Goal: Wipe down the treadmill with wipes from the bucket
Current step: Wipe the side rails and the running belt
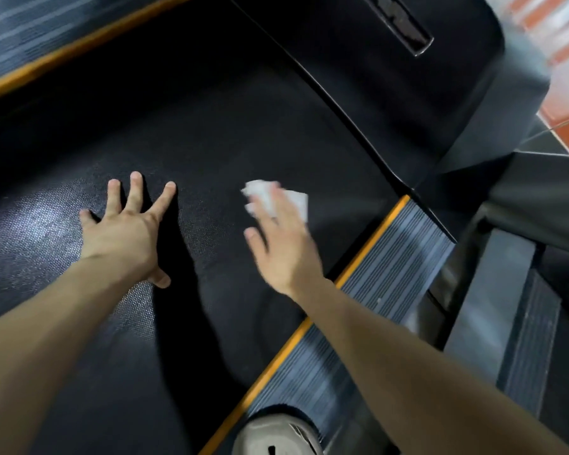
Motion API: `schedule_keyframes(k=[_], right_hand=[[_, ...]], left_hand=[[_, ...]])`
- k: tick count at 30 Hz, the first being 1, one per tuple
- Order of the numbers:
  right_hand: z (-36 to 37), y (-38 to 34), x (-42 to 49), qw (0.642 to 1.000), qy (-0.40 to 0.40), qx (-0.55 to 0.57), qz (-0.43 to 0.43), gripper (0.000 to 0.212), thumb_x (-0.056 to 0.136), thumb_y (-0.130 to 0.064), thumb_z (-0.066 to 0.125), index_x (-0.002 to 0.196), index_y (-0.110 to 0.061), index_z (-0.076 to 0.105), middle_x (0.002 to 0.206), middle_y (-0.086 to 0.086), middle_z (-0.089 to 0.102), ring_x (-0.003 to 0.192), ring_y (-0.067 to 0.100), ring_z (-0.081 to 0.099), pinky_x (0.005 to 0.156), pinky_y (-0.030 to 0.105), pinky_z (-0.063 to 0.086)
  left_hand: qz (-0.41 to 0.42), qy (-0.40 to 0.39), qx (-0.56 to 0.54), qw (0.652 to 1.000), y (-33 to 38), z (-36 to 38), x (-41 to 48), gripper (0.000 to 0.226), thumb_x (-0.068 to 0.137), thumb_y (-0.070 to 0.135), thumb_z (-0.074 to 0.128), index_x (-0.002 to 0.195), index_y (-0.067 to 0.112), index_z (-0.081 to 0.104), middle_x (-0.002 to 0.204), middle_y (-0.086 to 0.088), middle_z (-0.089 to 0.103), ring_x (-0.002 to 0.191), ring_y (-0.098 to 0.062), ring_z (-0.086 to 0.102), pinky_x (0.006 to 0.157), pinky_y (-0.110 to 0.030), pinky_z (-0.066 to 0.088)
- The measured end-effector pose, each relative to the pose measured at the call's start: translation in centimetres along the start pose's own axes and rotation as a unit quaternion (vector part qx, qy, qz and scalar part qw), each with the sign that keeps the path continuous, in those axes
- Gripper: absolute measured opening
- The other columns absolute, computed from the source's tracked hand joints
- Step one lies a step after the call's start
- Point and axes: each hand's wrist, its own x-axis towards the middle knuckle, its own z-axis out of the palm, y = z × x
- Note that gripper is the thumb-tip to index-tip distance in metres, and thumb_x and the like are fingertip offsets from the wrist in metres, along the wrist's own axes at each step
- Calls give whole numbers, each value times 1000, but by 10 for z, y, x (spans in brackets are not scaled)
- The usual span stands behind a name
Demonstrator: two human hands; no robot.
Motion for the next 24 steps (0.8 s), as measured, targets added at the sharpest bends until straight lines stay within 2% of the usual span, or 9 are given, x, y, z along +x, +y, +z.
schedule_keyframes(k=[3, 6, 10, 12, 15, 18, 20, 22, 24], right_hand=[[-18, 38, -3, 958, -14, -121, 258, 67, 109, -41, 15, 169, -9, 16, 174, 27, -6, 162, 44, 0, 133, 53, 7], [-26, 14, 11, 926, -6, -19, 377, 76, 111, -51, 22, 169, -6, 3, 172, 29, -15, 161, 44, -9, 132, 51, -6], [3, -50, -32, 998, -52, -33, -17, 79, 106, -58, 43, 166, -9, 29, 176, 24, 3, 164, 36, 1, 133, 48, 11], [4, -27, -39, 996, -64, -2, -66, 71, 106, -49, 49, 165, -11, 33, 175, 15, 18, 162, 29, 15, 132, 46, 18], [-17, 35, -11, 967, -58, -113, 221, 69, 109, -41, 5, 166, -9, 26, 169, 35, 13, 156, 56, 8, 130, 63, 7], [-34, 57, 20, 891, -34, -10, 453, 79, 108, -56, 11, 169, -8, -2, 171, 32, -16, 160, 48, -9, 131, 56, -1], [-22, 19, 12, 926, -21, -50, 375, 91, 102, -66, 9, 168, -4, -1, 173, 31, 0, 159, 50, 2, 129, 58, -1], [4, -38, -29, 984, -41, -65, 161, 88, 104, -63, 17, 167, -2, 10, 173, 29, 5, 160, 49, 6, 130, 58, 3], [18, -65, -80, 993, -108, -40, 4, 79, 107, -57, 35, 168, -8, 22, 175, 25, -2, 163, 40, -2, 133, 51, 5]], left_hand=[[-1, 12, 2, 1000, 0, 1, -2, 184, 35, 58, 106, 160, 49, -28, 174, -5, -29, 164, -37, -15, 121, -72, 27], [-11, 21, -2, 1000, 4, 3, -6, 181, 40, 54, 106, 162, 46, -26, 174, -7, -27, 164, -38, -15, 122, -72, 25], [-8, 47, -4, 999, 10, 8, -18, 165, 51, 45, 106, 168, 41, -11, 177, -11, -14, 165, -38, -5, 124, -65, 29], [20, 85, 0, 996, 10, 12, -29, 142, 61, 36, 103, 169, 41, 11, 175, -13, 9, 161, -37, 14, 120, -60, 38], [71, 163, -3, 984, 11, 31, -50, 87, 82, 21, 84, 159, 37, 47, 154, -10, 43, 137, -36, 42, 101, -56, 52], [67, 155, -8, 986, 14, 42, -64, 73, 93, 16, 69, 160, 36, 46, 161, -11, 42, 142, -36, 41, 105, -54, 48], [69, 138, -18, 988, 16, 42, -65, 72, 99, 18, 61, 164, 37, 39, 170, -11, 33, 151, -35, 34, 112, -52, 43], [67, 126, -19, 990, 17, 41, -63, 71, 102, 20, 54, 167, 39, 32, 173, -10, 27, 154, -34, 30, 116, -49, 42], [64, 125, -19, 990, 13, 44, -61, 74, 100, 20, 55, 167, 39, 30, 173, -10, 27, 154, -34, 30, 117, -49, 43]])
